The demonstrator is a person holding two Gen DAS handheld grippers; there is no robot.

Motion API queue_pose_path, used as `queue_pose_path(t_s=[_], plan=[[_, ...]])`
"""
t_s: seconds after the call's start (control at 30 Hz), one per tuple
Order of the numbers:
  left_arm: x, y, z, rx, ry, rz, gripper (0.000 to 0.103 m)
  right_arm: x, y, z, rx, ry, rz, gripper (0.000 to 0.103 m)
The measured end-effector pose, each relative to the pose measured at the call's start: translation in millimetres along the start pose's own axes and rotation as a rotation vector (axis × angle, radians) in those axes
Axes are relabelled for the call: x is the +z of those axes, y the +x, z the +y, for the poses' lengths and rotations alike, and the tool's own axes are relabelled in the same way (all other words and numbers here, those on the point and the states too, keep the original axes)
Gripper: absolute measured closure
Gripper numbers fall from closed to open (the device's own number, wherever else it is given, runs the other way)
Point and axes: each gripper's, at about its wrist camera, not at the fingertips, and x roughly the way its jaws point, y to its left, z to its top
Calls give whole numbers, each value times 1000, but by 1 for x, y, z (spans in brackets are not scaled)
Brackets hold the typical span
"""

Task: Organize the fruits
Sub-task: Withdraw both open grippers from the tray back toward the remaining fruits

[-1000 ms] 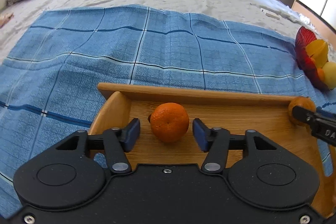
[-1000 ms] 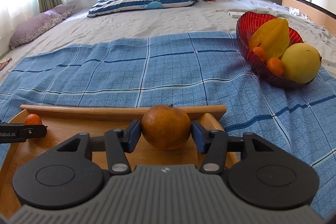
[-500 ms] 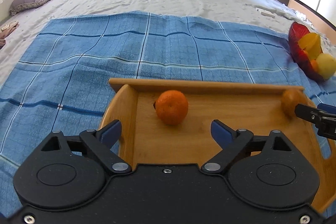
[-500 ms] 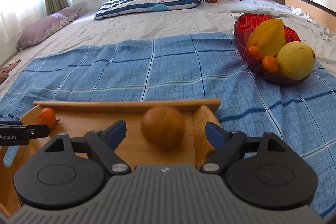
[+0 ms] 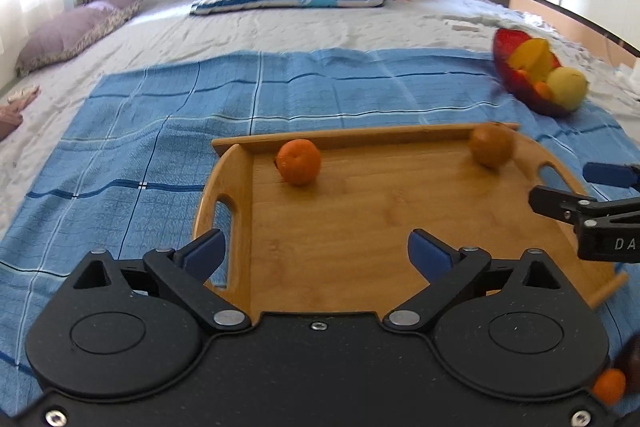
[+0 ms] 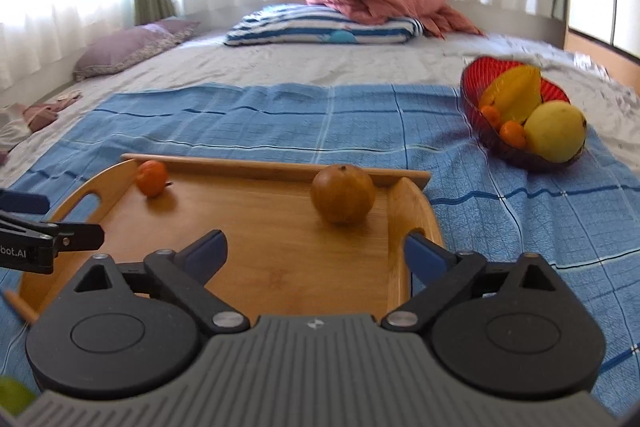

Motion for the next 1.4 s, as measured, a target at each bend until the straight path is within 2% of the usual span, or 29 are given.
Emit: queue_pose_path(t_s=[0.27, 0.47, 0.9, 1.2, 1.4], plan=[[-24, -48, -13, -67, -22, -48, 4, -21, -48, 11, 58, -41, -92, 0], [-49, -74, -18, -82, -30, -90, 3, -40, -76, 8, 61, -29, -148, 0], [-102, -99, -24, -80, -60, -157, 3, -88, -118, 5, -23, -73, -257, 0], [-132, -107, -24, -90, -66, -184, 3, -122, -136, 5, -73, -38, -296, 0], [-148, -117, -27, -62, -39, -224, 3, -139, -142, 3, -97, 5, -316, 0]])
